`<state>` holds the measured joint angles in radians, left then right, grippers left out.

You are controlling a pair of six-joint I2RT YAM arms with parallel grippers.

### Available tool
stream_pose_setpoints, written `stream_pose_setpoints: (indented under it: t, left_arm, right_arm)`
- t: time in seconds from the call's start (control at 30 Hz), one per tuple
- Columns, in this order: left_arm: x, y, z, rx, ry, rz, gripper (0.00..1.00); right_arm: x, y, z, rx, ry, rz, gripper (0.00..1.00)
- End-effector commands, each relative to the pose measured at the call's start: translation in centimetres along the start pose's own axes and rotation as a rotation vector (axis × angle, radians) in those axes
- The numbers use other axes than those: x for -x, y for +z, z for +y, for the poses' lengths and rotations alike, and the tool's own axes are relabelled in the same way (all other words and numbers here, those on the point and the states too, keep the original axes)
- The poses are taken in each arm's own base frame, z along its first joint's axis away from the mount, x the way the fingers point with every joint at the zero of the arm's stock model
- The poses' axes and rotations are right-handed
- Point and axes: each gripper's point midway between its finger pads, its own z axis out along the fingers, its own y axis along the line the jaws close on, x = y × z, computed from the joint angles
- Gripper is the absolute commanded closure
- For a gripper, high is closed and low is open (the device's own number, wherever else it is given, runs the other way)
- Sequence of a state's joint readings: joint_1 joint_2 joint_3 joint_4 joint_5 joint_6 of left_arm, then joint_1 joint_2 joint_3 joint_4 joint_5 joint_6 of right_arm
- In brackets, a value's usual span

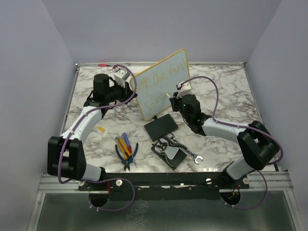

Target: Write a sentence on the whiteboard

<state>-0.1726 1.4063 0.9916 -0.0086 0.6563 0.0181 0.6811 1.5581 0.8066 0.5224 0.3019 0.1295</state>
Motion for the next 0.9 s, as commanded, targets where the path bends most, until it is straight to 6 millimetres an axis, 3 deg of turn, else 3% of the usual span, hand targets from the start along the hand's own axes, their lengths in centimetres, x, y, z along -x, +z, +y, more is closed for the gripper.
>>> stream_pose_setpoints:
  t: [0.0,0.87]
  left_arm:
    - [-4.8,0.2,-1.2,-0.04,-0.057,0.142,1.0]
    - [-4.7,0.2,-1.3,-0.043,-0.057,0.142,1.0]
  right_arm:
    - [1.5,0.0,0.6,0.032,-0.006,-0.028,0.99]
    - [1.3,1.6,0.7,0.01,-0.007,-0.029,0.99]
